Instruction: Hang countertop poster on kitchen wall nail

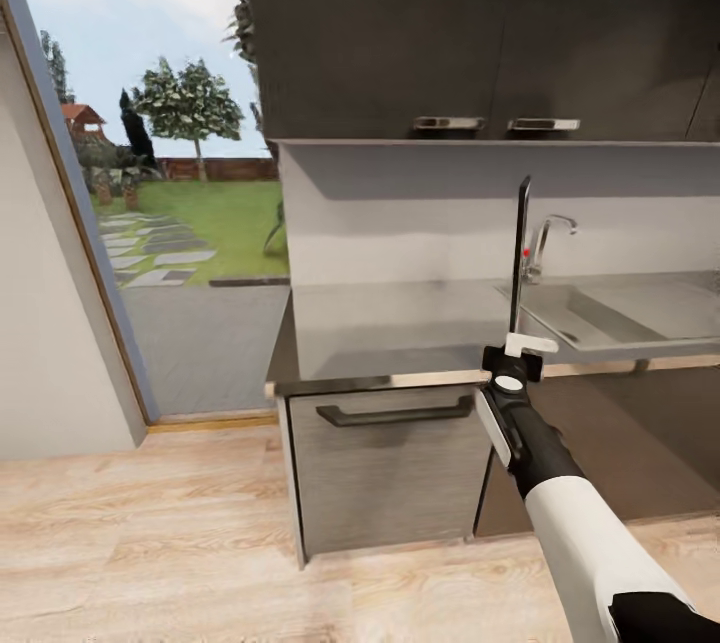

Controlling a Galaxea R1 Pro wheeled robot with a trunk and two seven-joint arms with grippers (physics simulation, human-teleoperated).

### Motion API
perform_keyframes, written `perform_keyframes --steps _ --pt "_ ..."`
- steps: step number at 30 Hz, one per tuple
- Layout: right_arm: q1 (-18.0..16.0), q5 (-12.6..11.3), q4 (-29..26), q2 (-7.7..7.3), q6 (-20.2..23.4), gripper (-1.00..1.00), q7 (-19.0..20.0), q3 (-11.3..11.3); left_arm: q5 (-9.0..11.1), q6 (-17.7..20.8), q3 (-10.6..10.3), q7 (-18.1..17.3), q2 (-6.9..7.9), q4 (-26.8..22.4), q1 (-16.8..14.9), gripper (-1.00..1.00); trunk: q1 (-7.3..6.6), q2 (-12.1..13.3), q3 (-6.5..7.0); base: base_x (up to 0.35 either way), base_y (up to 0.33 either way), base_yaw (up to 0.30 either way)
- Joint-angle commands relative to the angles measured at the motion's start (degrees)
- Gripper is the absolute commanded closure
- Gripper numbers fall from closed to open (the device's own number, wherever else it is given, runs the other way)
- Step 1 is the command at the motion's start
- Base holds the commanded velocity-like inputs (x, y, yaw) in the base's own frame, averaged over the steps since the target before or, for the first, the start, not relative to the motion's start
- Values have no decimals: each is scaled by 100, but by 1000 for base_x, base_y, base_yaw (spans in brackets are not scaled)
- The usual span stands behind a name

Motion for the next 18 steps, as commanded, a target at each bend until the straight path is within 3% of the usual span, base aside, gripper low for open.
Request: perform_keyframes --steps 1,18 --pt "-3 -9 -8 1 33 100 -21 7 5 -1 12 -3 -4 -8 1 -100 -3 -4 -5 -338 0 0" --pt "-3 -9 -8 1 33 100 -21 7 5 -1 12 -3 -4 -8 1 -100 -3 -4 -5 -338 0 0"
